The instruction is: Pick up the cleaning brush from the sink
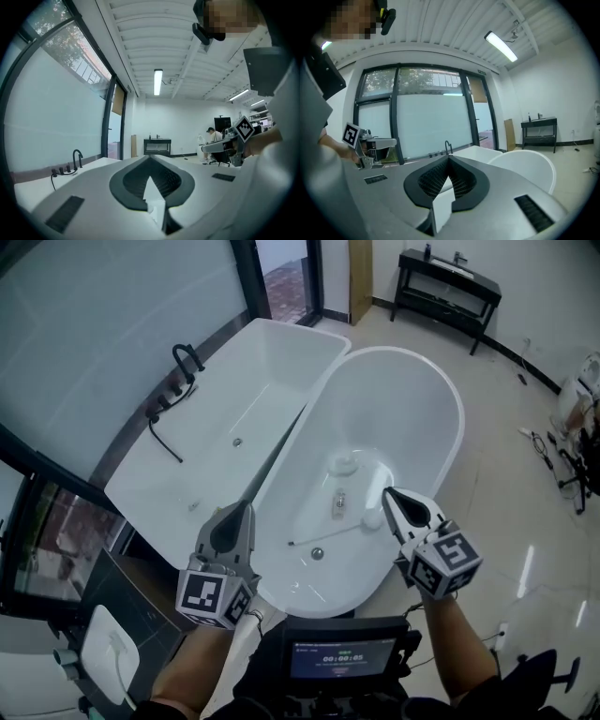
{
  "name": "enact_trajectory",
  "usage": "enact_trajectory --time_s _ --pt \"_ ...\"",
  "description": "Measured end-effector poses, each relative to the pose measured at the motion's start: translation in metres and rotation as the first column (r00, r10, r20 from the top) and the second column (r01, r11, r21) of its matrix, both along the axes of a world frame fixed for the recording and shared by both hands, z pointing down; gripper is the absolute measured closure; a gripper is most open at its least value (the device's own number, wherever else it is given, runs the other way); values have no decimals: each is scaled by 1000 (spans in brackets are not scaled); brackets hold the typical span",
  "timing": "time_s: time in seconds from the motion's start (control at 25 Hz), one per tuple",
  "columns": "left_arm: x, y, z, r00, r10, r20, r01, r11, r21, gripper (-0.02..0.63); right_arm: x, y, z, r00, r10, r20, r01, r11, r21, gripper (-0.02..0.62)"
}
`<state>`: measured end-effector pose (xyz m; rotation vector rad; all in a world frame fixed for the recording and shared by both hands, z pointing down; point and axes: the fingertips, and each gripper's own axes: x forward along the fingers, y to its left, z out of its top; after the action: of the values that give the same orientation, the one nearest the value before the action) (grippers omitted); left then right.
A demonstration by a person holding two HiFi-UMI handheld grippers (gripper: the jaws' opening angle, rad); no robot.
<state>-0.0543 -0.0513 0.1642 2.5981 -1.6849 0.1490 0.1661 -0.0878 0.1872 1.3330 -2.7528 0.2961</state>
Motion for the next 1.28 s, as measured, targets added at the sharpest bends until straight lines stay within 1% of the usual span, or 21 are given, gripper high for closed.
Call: enact_trajectory --time_s 0.08,0.16,0.24,0.32,0.4,0.48,0.56,0.64,0.68,0.76,0.84,0.96,1.0,1.04,1.08,1.16,1.2,1.28 --pt "-2 -28 20 1000 -11 13 11 999 -37 606 -15 -28 19 1000 -11 -20 10 999 -51 595" --pt "-8 -55 43 1000 -22 2 22 996 -91 606 -32 -53 38 999 -20 -47 16 995 -96 595" --pt "-8 -80 63 1000 -11 -14 9 991 -134 606 -45 -79 56 997 -28 -71 19 992 -127 595" --pt "-11 -106 85 1000 -6 -24 1 983 -185 606 -53 -104 77 996 -15 -92 -1 985 -171 595" --pt "-24 -129 114 999 -24 -47 11 967 -253 606 -62 -127 102 994 18 -111 -42 973 -226 595" --pt "-40 -152 136 998 -31 -58 14 960 -281 606 -73 -148 125 990 45 -131 -78 961 -264 595" --pt "-53 -171 149 998 -28 -61 10 957 -289 606 -84 -166 140 988 63 -140 -101 954 -284 595" --pt "-60 -183 160 997 -29 -72 5 951 -308 606 -91 -179 153 987 80 -138 -120 943 -311 595" --pt "-61 -188 167 997 -27 -79 0 944 -329 606 -91 -185 160 987 96 -128 -134 933 -335 595" --pt "-61 -198 184 995 -31 -91 -7 921 -389 606 -88 -194 175 985 143 -100 -171 903 -393 595" --pt "-61 -210 208 993 -54 -103 1 890 -457 606 -82 -205 195 978 188 -85 -206 871 -447 595" --pt "-63 -227 252 990 -96 -99 28 843 -537 606 -77 -222 241 972 216 -87 -229 823 -520 595" --pt "-61 -232 270 991 -102 -88 35 827 -562 606 -76 -227 262 972 220 -83 -228 801 -553 595" --pt "-58 -236 290 993 -97 -70 38 811 -584 606 -74 -232 286 971 226 -78 -227 775 -590 595" --pt "-53 -241 312 996 -76 -42 35 797 -602 606 -70 -237 312 969 236 -73 -228 744 -628 595" --pt "-37 -248 361 999 10 40 17 778 -629 606 -60 -246 367 961 270 -59 -233 675 -700 595" --pt "-31 -250 388 995 50 83 15 766 -643 606 -55 -250 397 956 289 -54 -235 639 -733 595" --pt "-24 -257 447 987 81 136 32 737 -675 606 -45 -258 461 948 311 -65 -243 576 -781 595"
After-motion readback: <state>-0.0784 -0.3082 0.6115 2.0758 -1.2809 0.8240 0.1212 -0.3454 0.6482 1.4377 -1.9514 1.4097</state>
